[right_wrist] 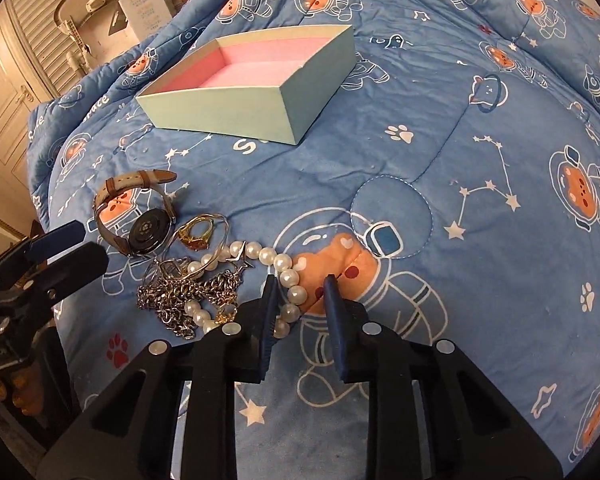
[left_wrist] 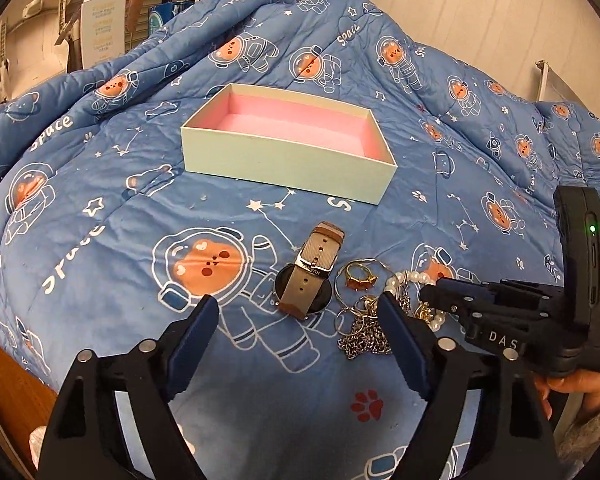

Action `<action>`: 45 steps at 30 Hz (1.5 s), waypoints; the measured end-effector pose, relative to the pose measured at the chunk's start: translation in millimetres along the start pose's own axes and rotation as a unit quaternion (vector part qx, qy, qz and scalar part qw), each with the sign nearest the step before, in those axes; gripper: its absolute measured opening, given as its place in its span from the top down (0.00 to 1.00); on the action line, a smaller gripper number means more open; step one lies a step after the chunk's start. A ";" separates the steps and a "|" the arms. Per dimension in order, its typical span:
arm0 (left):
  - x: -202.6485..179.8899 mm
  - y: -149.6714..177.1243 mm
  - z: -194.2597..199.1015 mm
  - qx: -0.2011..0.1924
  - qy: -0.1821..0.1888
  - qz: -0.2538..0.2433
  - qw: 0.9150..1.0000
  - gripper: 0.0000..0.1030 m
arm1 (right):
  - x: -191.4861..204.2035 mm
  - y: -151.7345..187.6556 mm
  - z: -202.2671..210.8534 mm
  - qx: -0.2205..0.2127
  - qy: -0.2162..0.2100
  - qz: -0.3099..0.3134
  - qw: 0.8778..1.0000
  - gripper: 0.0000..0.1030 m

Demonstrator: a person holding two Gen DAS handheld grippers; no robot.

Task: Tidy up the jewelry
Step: 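Grasp the beige-strap watch with the left tool while the right tool grasps the pearl necklace, then lift the watch with the left tool while the right tool carries the pearls over the box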

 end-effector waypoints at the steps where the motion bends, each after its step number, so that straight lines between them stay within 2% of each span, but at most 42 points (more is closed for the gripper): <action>1: -1.3 -0.1 -3.9 0.003 0.001 -0.001 1.000 0.27 | 0.5 0.1 -0.3 -0.001 0.000 0.001 1.000 0.77; 3: -3.7 -1.5 -11.2 0.008 0.004 -0.002 1.000 0.31 | -0.7 -0.4 -0.5 -0.002 -0.001 0.000 1.000 0.79; 4: -5.2 -1.7 -13.8 0.009 0.007 -0.002 1.000 0.35 | -0.7 -0.7 -0.6 -0.002 -0.001 0.000 1.000 0.84; 10: -7.4 -3.0 -28.0 0.019 0.008 -0.003 1.000 0.69 | 2.1 -0.6 -0.4 -0.009 -0.004 0.015 1.000 0.87; 11: -5.9 -3.3 -27.4 0.016 0.006 -0.001 1.000 0.78 | 2.1 -0.4 0.1 -0.010 -0.005 0.016 1.000 0.87; 13: -3.4 -3.2 -26.5 0.015 0.007 0.004 1.000 0.83 | 1.9 -0.9 2.1 -0.015 -0.008 0.018 1.000 0.88; 25: 2.3 -6.3 -5.6 -0.005 0.011 0.018 1.000 0.87 | 33.8 -20.1 47.7 -0.092 -0.029 0.108 0.989 0.90; 45: -2.5 -30.7 31.0 -0.042 0.016 0.012 0.999 0.87 | 52.5 -66.3 111.2 -0.151 -0.088 0.123 0.977 0.90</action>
Point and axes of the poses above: each gripper's, at about its wrist camera, not at the fingertips, and z roughly against the way its jaws point, x to its left, y to its underside, the point moved 6 cm from there along -z, roughly the way its jaws point, and after that the axes turned 10 degrees about -x, right-handed, at the moved point
